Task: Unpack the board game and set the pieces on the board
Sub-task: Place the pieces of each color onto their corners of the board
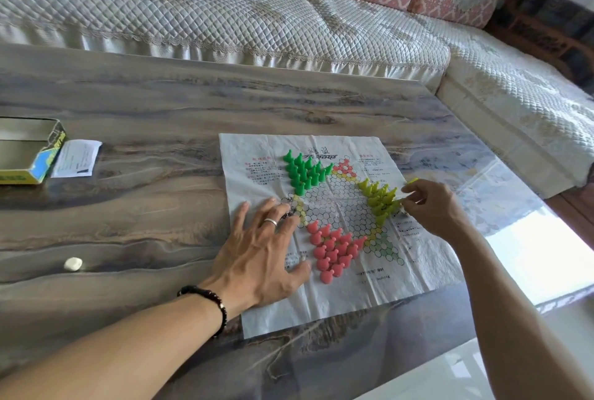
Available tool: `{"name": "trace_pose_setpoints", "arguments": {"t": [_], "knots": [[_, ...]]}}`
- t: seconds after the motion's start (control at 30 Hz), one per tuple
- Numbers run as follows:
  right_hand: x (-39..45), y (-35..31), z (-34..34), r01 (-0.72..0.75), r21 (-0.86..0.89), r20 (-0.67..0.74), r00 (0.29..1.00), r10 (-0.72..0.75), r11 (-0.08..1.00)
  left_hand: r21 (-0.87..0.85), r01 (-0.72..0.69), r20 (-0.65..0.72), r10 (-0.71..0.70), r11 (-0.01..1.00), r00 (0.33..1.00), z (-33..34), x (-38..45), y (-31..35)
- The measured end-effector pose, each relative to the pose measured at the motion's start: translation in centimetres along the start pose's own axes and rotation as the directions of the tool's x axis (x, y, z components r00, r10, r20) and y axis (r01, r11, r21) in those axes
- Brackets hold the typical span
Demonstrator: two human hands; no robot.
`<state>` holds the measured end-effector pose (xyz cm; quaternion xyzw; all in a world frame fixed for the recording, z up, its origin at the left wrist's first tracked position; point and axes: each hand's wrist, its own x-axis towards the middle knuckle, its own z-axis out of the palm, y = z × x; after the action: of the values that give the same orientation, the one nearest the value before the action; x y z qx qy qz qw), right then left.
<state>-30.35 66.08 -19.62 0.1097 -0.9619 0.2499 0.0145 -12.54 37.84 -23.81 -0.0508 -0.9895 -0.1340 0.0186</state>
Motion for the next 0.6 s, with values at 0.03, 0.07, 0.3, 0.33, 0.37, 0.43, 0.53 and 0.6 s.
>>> {"name": "trace_pose_setpoints", "arguments": {"t": [0.03,0.07,0.3,0.33,0.37,0.43,0.53,0.6], "knots": [[0.1,0.0,-0.2,0.000,-0.012,-0.039,0.999,0.000,1.000,0.000,-0.001,-0.005,0.001,1.000,1.000,0.0,0.0,0.0],[0.2,0.0,-0.4,0.005,-0.034,-0.083,0.997,-0.007,0.999,-0.003,-0.002,-0.011,0.001,1.000,1.000,0.0,0.0,0.1],[2.8,0.7,0.1,0.001,-0.359,-0.069,0.997,-0.027,0.933,0.001,-0.002,-0.014,0.002,1.000,1.000,0.0,-0.1,0.1],[3.2,0.9,0.4,0.012,-0.382,-0.044,0.999,-0.032,0.924,0.006,-0.002,-0.008,0.002,1.000,1.000,0.0,-0.1,0.1],[3.5,1.0,0.6,0.023,-0.398,-0.027,0.999,-0.037,0.917,0.010,0.000,-0.005,0.000,1.000,1.000,0.0,0.0,0.1],[3.9,1.3,1.0,0.014,-0.422,-0.043,0.998,-0.035,0.907,0.011,0.002,-0.005,-0.002,1.000,1.000,-0.1,0.0,0.1],[4.2,1.6,1.1,-0.028,-0.413,-0.114,0.993,-0.021,0.910,0.007,0.004,-0.003,-0.004,1.000,1.000,-0.1,0.0,0.1],[3.7,1.6,1.0,-0.003,-0.396,-0.107,0.993,-0.043,0.918,0.009,0.001,-0.001,-0.001,1.000,1.000,0.0,0.0,0.0]]}}
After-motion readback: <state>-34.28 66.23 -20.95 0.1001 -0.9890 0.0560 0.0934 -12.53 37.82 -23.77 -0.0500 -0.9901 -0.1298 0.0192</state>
